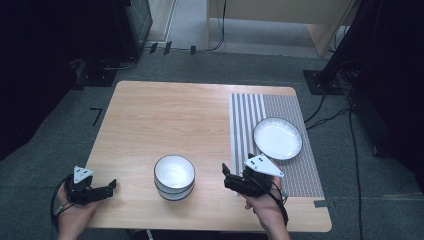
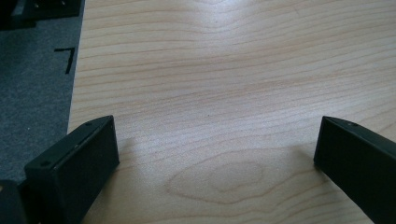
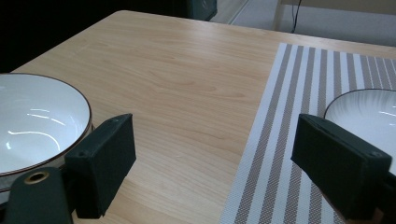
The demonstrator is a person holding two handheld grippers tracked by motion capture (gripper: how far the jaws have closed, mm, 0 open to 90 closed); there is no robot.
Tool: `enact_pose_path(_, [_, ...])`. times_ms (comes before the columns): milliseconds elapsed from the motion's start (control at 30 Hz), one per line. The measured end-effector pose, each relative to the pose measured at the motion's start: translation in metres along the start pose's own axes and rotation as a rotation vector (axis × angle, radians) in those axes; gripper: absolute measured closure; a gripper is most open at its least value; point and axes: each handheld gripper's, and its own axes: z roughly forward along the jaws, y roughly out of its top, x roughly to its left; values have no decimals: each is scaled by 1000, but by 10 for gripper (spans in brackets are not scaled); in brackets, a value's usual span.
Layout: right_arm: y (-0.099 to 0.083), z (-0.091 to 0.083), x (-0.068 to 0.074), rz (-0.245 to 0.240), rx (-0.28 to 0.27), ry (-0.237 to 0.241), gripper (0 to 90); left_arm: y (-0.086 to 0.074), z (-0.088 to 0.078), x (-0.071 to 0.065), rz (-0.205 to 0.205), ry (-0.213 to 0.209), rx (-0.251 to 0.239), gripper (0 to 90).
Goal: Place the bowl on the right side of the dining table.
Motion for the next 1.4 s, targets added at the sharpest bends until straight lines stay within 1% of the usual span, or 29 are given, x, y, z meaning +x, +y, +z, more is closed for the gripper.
enact_pose_path(67, [0, 1, 2, -7, 2, 1, 133, 0, 0, 0, 0, 0, 0, 0])
enact_pose_path(333, [2, 5, 11, -9, 7, 22, 135, 0, 0, 0, 0, 0, 0, 0])
enact_pose_path(433, [3, 7, 16, -21, 14, 27, 135, 0, 0, 0, 0, 0, 0, 0])
enact_pose_path(733, [4, 11, 26, -27, 26, 44, 138, 0, 0, 0, 0, 0, 0, 0])
enact_pose_path(1100, [4, 14, 39, -49, 23, 75, 138, 0, 0, 0, 0, 0, 0, 0])
enact_pose_path(1400, [5, 17, 49, -55, 23, 95, 138, 0, 0, 0, 1, -1, 0, 0])
